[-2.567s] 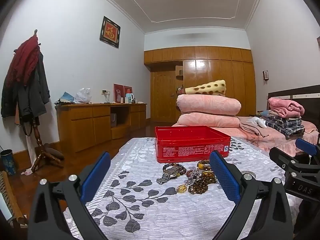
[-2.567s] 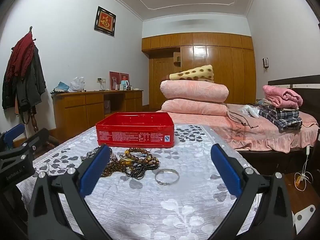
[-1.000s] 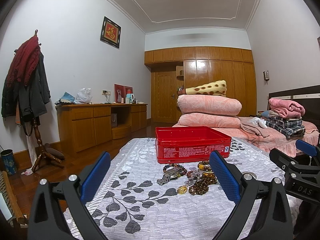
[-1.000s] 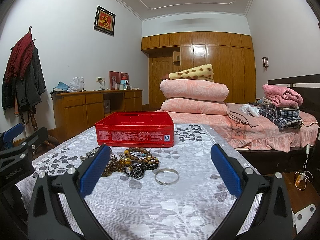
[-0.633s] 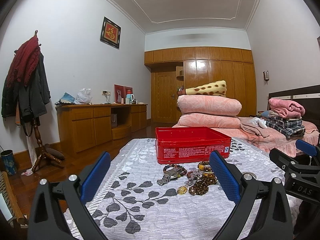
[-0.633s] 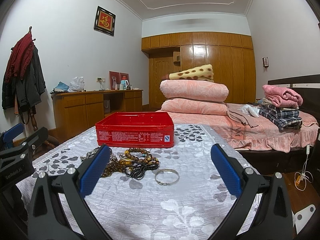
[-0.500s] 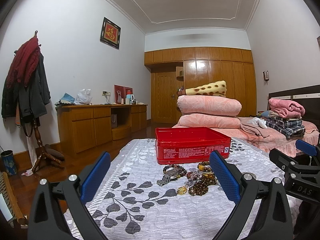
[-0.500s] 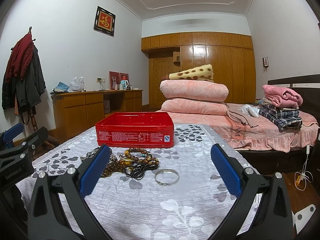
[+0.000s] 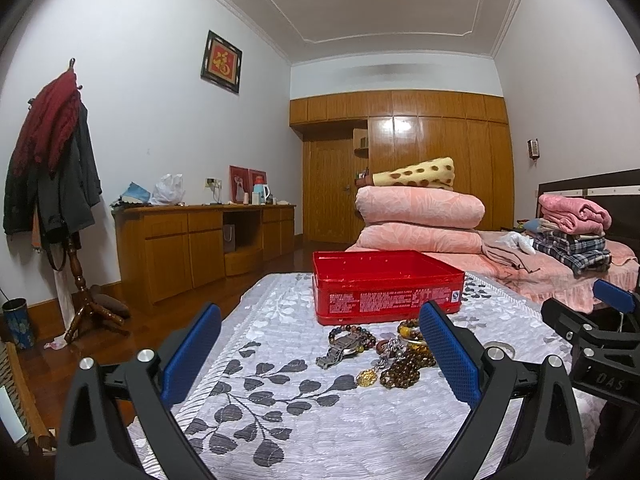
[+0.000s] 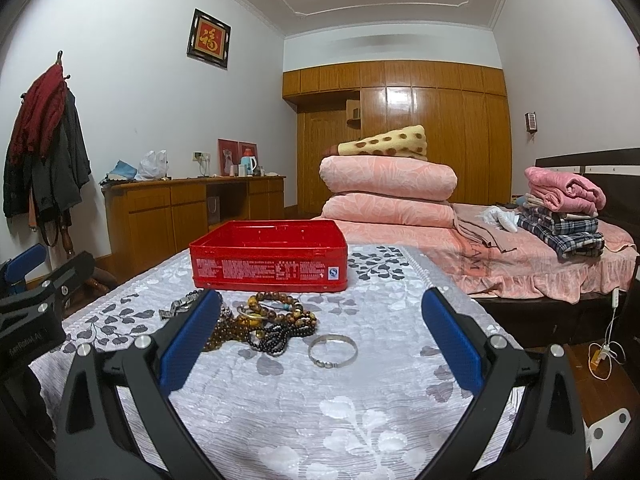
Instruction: Organize jewelry
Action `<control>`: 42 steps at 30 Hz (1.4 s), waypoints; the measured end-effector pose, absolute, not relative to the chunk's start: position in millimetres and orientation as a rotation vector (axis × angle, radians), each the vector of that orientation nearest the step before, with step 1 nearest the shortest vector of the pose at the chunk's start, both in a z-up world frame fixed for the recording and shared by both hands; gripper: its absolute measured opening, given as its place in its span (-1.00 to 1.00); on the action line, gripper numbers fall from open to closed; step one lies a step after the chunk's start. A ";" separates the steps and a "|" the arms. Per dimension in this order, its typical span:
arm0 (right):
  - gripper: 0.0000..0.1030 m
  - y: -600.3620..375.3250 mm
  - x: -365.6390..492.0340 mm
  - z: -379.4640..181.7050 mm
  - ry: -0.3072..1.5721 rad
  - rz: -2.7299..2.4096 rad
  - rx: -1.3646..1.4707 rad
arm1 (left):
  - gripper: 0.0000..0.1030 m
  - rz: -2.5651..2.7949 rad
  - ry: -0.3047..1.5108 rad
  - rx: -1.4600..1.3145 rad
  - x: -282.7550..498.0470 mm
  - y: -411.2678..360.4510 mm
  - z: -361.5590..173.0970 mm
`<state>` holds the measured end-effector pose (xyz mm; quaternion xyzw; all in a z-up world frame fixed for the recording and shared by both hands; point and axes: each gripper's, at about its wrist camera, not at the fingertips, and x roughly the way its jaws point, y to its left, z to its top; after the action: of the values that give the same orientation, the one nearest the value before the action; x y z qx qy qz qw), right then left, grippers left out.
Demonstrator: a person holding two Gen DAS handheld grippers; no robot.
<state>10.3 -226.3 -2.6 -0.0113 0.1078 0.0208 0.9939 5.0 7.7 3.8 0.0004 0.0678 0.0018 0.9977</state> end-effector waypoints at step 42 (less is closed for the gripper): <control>0.45 -246.2 146.7 -41.4 0.821 0.170 0.013 | -0.01 -0.171 0.877 0.071 152.9 -9.3 -48.2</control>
<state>146.7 -246.2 -41.4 0.0065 0.3987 0.0827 0.9133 152.9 -9.3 -48.2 0.0344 0.4240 -0.0828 0.9012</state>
